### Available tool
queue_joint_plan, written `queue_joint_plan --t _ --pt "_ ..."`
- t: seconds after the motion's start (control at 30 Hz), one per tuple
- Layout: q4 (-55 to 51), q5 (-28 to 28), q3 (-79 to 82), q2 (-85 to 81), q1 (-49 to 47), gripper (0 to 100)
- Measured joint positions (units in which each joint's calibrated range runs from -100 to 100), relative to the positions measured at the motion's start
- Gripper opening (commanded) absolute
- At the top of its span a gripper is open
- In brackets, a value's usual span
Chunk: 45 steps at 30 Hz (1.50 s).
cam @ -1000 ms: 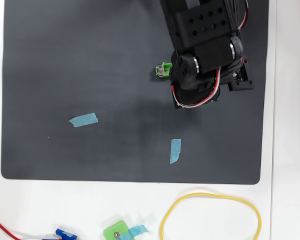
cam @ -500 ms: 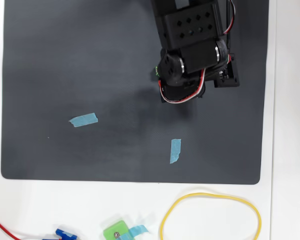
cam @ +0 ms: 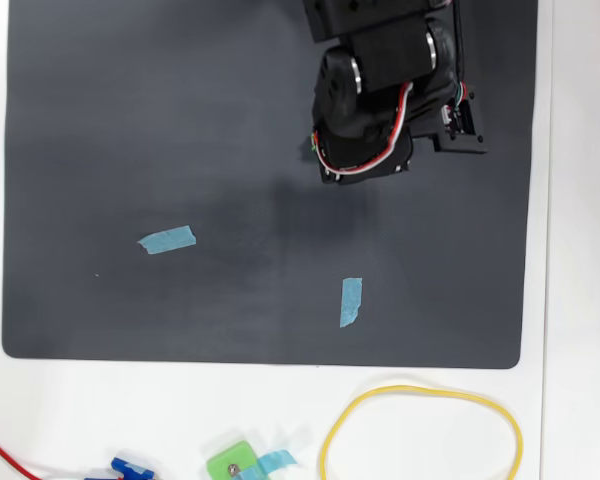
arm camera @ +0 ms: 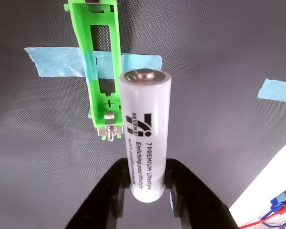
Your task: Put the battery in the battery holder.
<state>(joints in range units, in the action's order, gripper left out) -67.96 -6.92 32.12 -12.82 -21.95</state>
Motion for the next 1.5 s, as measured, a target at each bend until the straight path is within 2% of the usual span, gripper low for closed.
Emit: queue_joint_plan --t 0.37,1.1,1.5 --pt "0.00 -1.87 2.00 -1.36 -1.46 0" --pt "0.00 -1.92 3.63 -1.44 -3.82 0" --pt "2.58 -1.92 3.63 4.07 -6.96 0"
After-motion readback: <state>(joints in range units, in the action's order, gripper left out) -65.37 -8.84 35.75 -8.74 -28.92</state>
